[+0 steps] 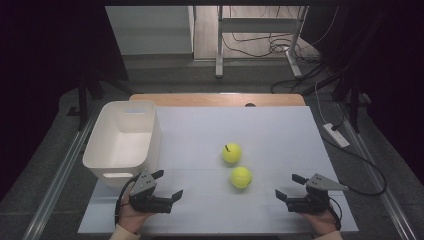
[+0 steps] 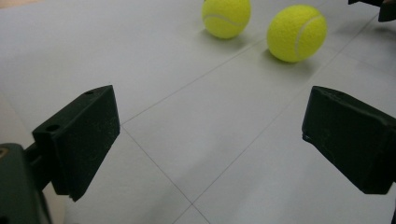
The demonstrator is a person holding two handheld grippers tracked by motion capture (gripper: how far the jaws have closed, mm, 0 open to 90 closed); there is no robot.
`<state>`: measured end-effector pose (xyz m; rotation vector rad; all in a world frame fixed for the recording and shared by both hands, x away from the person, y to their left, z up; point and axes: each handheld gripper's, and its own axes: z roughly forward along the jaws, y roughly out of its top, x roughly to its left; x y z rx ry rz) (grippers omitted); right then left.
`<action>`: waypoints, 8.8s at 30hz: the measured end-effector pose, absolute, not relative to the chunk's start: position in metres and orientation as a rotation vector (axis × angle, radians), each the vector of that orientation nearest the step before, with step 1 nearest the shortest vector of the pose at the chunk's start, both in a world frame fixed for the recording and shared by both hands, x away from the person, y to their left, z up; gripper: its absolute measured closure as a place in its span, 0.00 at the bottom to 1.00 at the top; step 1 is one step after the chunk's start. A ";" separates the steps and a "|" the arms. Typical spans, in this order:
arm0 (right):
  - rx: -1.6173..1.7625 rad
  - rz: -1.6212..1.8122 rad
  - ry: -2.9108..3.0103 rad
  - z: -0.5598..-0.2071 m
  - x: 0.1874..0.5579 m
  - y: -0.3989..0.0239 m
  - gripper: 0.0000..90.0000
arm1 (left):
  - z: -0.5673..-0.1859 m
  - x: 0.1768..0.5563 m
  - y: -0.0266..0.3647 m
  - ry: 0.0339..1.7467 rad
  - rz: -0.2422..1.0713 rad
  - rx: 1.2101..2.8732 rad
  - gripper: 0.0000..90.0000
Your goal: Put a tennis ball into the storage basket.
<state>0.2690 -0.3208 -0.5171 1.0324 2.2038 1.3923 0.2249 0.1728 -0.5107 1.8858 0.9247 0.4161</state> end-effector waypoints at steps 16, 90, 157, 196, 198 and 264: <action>1.041 1.388 2.193 -0.518 0.270 -0.323 0.10 | -0.498 0.228 0.154 0.874 0.390 1.920 0.03; 1.028 1.419 2.173 -0.516 0.271 -0.318 0.11 | -0.472 0.272 0.079 0.729 0.325 2.020 0.03; 1.039 1.412 2.163 -0.515 0.269 -0.319 0.11 | -0.486 0.303 0.007 0.629 0.166 2.147 0.04; 1.036 1.399 2.162 -0.516 0.270 -0.319 0.11 | -0.512 0.323 -0.029 0.641 0.129 2.267 0.09; 1.037 1.402 2.160 -0.516 0.269 -0.319 0.11 | -0.514 0.324 -0.030 0.636 0.139 2.297 0.15; 1.034 1.406 2.155 -0.514 0.269 -0.316 0.11 | -0.473 0.300 0.075 0.724 0.302 2.044 0.30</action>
